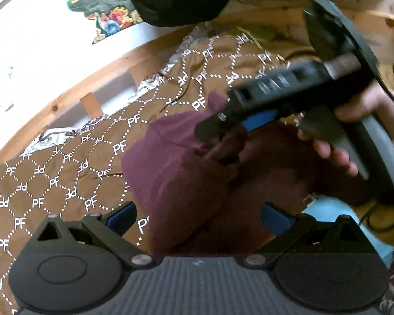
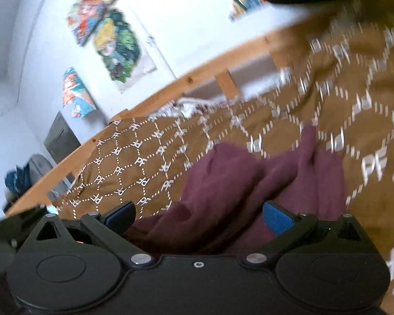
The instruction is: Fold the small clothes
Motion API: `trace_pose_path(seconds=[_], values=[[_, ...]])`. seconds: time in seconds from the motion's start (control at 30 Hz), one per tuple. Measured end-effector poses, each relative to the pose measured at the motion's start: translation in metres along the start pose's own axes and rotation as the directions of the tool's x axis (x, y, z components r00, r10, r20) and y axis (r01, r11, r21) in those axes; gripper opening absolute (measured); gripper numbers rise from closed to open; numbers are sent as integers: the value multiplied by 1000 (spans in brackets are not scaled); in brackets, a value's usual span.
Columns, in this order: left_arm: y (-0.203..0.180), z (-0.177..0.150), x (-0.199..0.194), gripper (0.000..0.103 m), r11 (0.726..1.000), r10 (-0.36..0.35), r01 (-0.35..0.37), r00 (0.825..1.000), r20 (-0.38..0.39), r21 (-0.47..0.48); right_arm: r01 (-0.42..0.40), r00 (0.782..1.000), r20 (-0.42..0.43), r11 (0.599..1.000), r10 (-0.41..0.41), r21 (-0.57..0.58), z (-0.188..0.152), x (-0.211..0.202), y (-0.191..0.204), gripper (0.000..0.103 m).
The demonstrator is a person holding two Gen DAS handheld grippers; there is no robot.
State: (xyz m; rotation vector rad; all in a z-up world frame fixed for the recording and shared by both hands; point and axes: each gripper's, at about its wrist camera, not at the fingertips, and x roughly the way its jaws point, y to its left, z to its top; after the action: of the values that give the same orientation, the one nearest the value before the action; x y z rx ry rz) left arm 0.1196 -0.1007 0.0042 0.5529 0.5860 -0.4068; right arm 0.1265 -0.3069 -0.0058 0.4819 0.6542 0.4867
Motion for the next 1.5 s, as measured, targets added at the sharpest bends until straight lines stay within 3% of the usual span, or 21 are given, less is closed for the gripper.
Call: trace_pose_path(seconds=[0.2,0.33,0.53,0.63,0.67,0.77,0.8,0.9,1.23,1.5], values=[[-7,1,16,102,999,35,-34,998,-42,29,-57,998,6,978,57,203,9,8,-27,102],[-4,5,17,95,999,38,-37,999,-23,15,-26,1000,13,979,24,202,9,10,-32,93],[-9,6,15,57,999,46,-46,999,11,11,-22,1000,7,985,21,172,6,13,-31,78],[-9,9,14,39,1000,15,-15,1000,15,-27,-20,1000,1,988,20,155,6,16,-28,62],[-9,10,13,33,1000,11,-10,1000,20,-29,-20,1000,1,988,20,152,6,16,-27,51],[-9,13,10,26,1000,12,-11,999,40,-25,-2,1000,12,992,1,127,7,16,-22,32],[-8,13,10,24,1000,7,-6,999,42,-29,2,1000,19,994,-4,107,8,15,-20,25],[-7,17,8,21,999,-3,5,998,59,-46,13,998,57,999,-15,33,12,8,-11,18],[-25,38,5,21,997,-67,72,990,125,-40,58,987,158,993,-41,-105,39,-27,-3,14],[-45,36,8,21,991,-133,135,983,128,-6,114,982,158,992,-105,-52,35,-43,-21,13]])
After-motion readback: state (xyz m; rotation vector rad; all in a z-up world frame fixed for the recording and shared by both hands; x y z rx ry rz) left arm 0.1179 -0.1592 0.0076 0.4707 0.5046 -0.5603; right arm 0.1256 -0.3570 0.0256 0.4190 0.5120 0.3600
